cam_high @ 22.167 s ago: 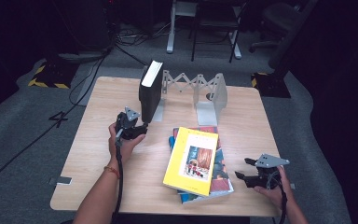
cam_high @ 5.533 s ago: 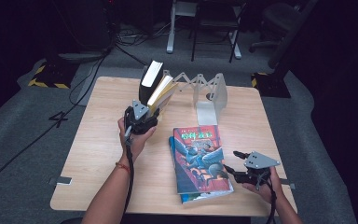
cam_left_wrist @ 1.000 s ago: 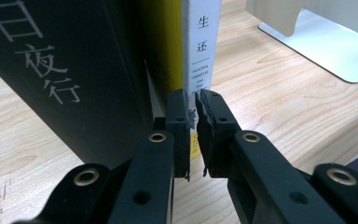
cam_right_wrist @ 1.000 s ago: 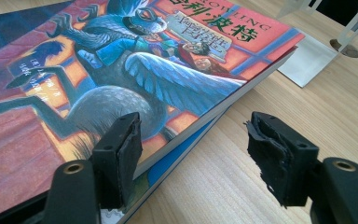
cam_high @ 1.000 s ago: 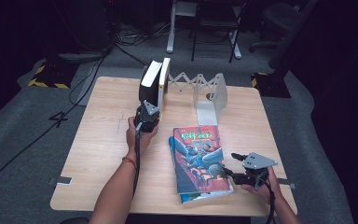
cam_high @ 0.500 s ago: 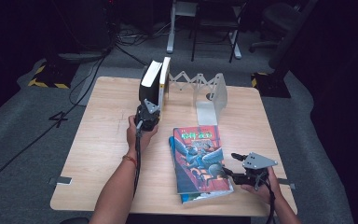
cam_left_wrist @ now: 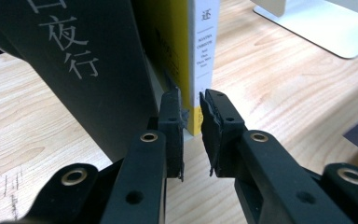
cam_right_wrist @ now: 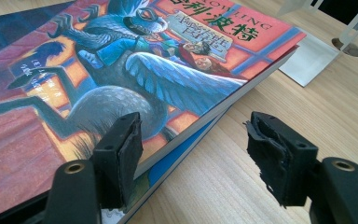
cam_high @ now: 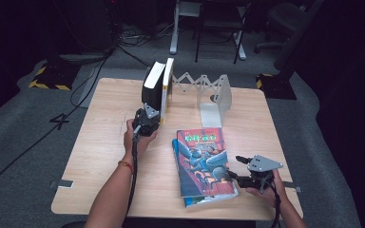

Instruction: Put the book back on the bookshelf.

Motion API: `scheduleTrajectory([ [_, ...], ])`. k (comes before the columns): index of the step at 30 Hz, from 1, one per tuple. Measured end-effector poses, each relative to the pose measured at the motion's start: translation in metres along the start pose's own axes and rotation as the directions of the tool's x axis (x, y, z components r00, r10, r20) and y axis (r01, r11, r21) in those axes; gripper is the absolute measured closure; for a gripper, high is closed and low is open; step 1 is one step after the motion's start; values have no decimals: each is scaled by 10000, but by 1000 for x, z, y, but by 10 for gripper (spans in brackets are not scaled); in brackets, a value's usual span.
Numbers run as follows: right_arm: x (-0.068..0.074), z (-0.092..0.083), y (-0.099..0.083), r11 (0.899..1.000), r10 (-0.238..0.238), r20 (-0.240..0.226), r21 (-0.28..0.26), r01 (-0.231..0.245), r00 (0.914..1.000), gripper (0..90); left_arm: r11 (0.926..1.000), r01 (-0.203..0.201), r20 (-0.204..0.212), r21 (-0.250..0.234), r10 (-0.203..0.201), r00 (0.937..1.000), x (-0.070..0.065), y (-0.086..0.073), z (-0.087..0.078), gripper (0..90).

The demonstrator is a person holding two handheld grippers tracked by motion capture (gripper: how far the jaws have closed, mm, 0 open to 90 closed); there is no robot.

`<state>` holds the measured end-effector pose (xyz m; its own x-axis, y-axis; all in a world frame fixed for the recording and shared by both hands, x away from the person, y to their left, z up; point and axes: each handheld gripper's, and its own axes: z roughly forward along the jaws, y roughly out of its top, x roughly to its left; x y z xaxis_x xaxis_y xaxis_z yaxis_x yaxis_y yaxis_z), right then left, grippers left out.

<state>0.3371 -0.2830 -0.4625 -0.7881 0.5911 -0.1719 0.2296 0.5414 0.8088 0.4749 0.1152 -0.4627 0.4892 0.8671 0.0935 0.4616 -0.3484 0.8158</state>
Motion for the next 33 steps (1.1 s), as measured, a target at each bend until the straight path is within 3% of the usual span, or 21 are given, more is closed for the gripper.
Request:
scheduleTrajectory([
  [10, 0, 0, 0, 10000, 64, -45, 17, -64, 10000, 359, 9986, -515, 617, -102, 520, 9967, -8, -12, -17, 741],
  [19, 0, 0, 0, 10000, 96, -56, 19, -96, 9999, 359, 9930, -1184, 1110, 3, 1176, 9868, -16, -23, -33, 719],
  [24, 0, 0, 0, 10000, 81, -47, 29, -81, 10000, 360, 9882, -1531, 1443, 112, 1499, 9781, -22, -31, -42, 708],
  [33, 1, 0, 1, 9999, 85, -90, 82, -84, 9999, 362, 9752, -2183, 2154, 375, 2054, 9547, -35, -47, -58, 679],
])
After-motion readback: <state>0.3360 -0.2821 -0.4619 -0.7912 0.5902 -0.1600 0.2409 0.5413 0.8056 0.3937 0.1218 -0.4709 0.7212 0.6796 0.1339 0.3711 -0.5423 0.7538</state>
